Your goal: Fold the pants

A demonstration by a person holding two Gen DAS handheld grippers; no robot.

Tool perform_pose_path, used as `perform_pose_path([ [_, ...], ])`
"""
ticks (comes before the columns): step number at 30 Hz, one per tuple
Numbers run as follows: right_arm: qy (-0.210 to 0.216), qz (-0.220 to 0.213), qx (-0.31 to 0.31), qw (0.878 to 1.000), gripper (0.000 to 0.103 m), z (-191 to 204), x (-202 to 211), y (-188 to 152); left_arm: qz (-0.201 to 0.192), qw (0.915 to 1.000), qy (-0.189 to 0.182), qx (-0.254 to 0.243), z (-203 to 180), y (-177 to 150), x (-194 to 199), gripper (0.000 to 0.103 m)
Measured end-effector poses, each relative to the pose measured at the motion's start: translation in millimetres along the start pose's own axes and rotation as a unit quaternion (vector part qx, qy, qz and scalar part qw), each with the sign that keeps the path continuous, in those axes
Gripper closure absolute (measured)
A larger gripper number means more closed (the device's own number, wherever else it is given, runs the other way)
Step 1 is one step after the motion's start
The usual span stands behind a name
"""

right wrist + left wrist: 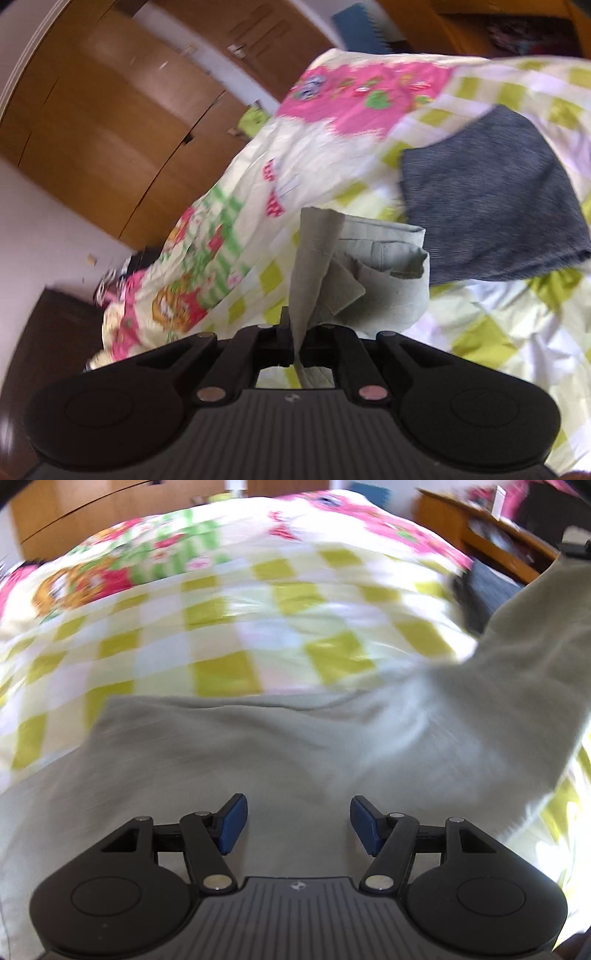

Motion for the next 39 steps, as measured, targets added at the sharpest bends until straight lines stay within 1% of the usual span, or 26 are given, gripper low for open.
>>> perform_pose_path([
  [1, 0.013, 0.013, 0.035, 0.999, 0.098, 23, -9, -8, -0.004, 0.9999, 0.008, 0.006, 9, -1, 4, 0.028],
  [3, 0.048, 0.053, 0.088, 0.994, 0.098, 68, -29, -35, -0.009, 0.9995, 0.026, 0.017, 33, -7, 15, 0.028],
  [4, 0.061, 0.072, 0.118, 0.989, 0.098, 88, -39, -50, -0.010, 0.9991, 0.033, 0.024, 44, -11, 20, 0.028],
  [6, 0.082, 0.104, 0.181, 0.975, 0.098, 124, -59, -86, -0.009, 0.9977, 0.050, 0.045, 70, -23, 32, 0.028],
  [8, 0.103, 0.137, 0.245, 0.954, 0.098, 157, -76, -127, -0.005, 0.9958, 0.066, 0.063, 93, -37, 43, 0.028],
  [11, 0.128, 0.188, 0.334, 0.915, 0.098, 200, -98, -198, -0.004, 0.9925, 0.089, 0.083, 122, -59, 61, 0.028],
  [13, 0.143, 0.218, 0.368, 0.892, 0.098, 219, -105, -238, -0.003, 0.9899, 0.100, 0.101, 140, -73, 73, 0.028],
  [15, 0.151, 0.237, 0.420, 0.863, 0.098, 233, -104, -280, -0.002, 0.9870, 0.109, 0.118, 156, -89, 84, 0.028],
  [16, 0.153, 0.247, 0.436, 0.852, 0.098, 236, -105, -295, -0.004, 0.9861, 0.113, 0.122, 162, -95, 88, 0.028],
  [18, 0.153, 0.272, 0.447, 0.838, 0.098, 236, -106, -319, -0.008, 0.9860, 0.110, 0.126, 168, -104, 94, 0.028],
  [19, 0.147, 0.280, 0.458, 0.831, 0.098, 235, -106, -328, -0.011, 0.9861, 0.109, 0.125, 170, -108, 97, 0.028],
  [20, 0.146, 0.285, 0.473, 0.821, 0.098, 233, -104, -336, -0.014, 0.9863, 0.108, 0.124, 171, -112, 99, 0.028],
  [21, 0.145, 0.287, 0.483, 0.814, 0.098, 232, -103, -342, -0.016, 0.9865, 0.106, 0.124, 171, -114, 101, 0.028],
  [22, 0.141, 0.289, 0.489, 0.811, 0.098, 232, -102, -344, -0.019, 0.9867, 0.102, 0.125, 173, -116, 104, 0.028],
  [24, 0.129, 0.296, 0.492, 0.809, 0.096, 231, -106, -345, -0.023, 0.9864, 0.097, 0.130, 175, -118, 106, 0.028],
  [25, 0.127, 0.297, 0.490, 0.809, 0.094, 232, -107, -344, -0.025, 0.9863, 0.095, 0.132, 177, -119, 108, 0.028],
  [29, 0.130, 0.291, 0.493, 0.810, 0.094, 245, -116, -342, -0.030, 0.9858, 0.091, 0.138, 183, -119, 112, 0.028],
  [31, 0.137, 0.286, 0.488, 0.813, 0.097, 253, -115, -340, -0.036, 0.9852, 0.093, 0.139, 187, -119, 117, 0.028],
  [33, 0.144, 0.270, 0.484, 0.820, 0.098, 265, -110, -336, -0.040, 0.9847, 0.103, 0.135, 192, -120, 122, 0.028],
  [35, 0.158, 0.249, 0.471, 0.831, 0.098, 280, -103, -329, -0.043, 0.9842, 0.112, 0.130, 198, -122, 128, 0.028],
  [36, 0.165, 0.236, 0.471, 0.834, 0.098, 288, -99, -327, -0.042, 0.9842, 0.116, 0.127, 201, -123, 130, 0.028],
  [37, 0.171, 0.220, 0.477, 0.834, 0.098, 295, -96, -326, -0.040, 0.9843, 0.119, 0.124, 203, -126, 131, 0.028],
  [38, 0.178, 0.205, 0.485, 0.831, 0.098, 302, -93, -328, -0.036, 0.9843, 0.123, 0.122, 206, -129, 131, 0.028],
  [39, 0.187, 0.195, 0.495, 0.826, 0.098, 307, -90, -333, -0.032, 0.9842, 0.125, 0.121, 209, -133, 130, 0.028],
])
Point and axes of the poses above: each gripper's, at about its wrist camera, not at the fingertips, and x roughly against the way its jaws point, z to its left, y to its top, the point moved 5 cm from there along -x, roughly the way its jaws point, and after that the axes turned 8 degrees about -z, right-handed, at the moved point
